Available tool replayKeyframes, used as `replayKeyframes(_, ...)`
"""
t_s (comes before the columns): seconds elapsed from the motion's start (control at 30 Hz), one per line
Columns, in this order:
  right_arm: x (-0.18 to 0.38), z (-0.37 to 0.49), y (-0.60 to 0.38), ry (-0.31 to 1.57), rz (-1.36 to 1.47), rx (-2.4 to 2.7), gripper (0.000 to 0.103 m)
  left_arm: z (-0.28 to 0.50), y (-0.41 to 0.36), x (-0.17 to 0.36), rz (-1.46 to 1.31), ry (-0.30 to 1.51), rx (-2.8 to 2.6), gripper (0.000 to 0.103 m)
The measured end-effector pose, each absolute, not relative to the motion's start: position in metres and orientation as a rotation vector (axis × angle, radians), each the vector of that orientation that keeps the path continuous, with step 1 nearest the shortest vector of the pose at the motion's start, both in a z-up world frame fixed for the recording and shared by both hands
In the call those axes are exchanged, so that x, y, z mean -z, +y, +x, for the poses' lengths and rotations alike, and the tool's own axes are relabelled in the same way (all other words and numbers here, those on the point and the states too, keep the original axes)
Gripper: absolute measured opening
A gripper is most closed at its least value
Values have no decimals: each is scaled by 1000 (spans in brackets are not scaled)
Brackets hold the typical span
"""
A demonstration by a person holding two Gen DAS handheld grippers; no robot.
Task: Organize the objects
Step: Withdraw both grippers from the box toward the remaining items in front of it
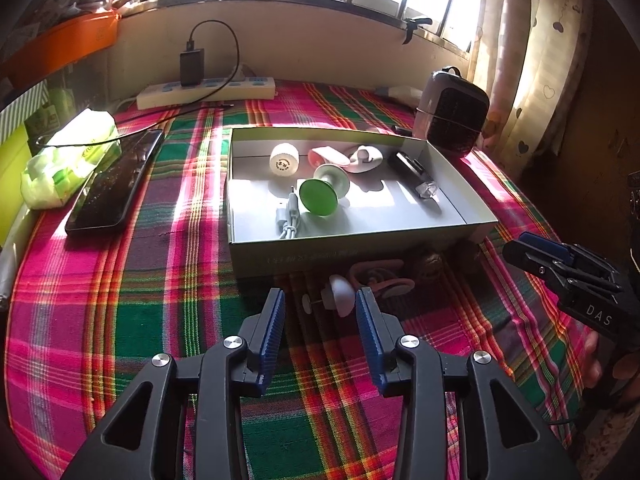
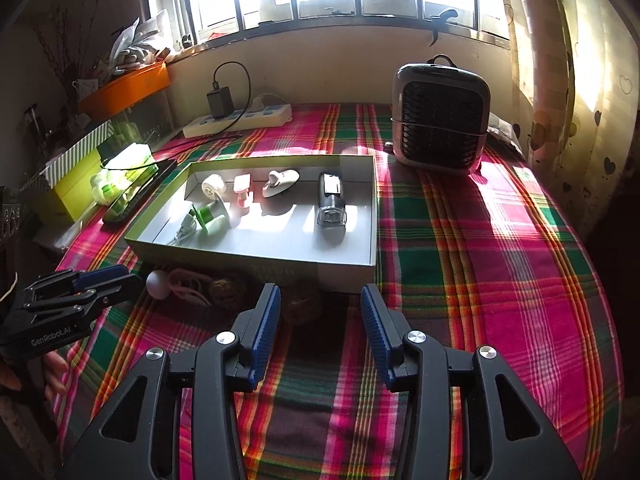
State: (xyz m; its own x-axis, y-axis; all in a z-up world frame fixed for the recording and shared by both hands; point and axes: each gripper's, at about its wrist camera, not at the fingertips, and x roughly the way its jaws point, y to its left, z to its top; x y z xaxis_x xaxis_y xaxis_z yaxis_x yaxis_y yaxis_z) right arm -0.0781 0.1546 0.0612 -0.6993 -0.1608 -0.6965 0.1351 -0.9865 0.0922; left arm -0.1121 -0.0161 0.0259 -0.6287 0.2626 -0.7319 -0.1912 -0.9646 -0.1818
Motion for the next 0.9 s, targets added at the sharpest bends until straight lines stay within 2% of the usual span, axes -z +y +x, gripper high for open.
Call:
replayKeyframes(0.6, -39, -95, 151, -84, 1234, 2674, 45, -128, -6, -11, -1255, -76, -2590, 36)
replayKeyframes(0.73, -35, -101, 149, -80, 1252, 2657, 52, -130, -5, -11, -1255, -77, -2587, 36)
replayKeyframes(0.9, -32, -108, 142, -37, 1278, 2668, 52, -132, -6, -11, -1249, -80, -2585, 36)
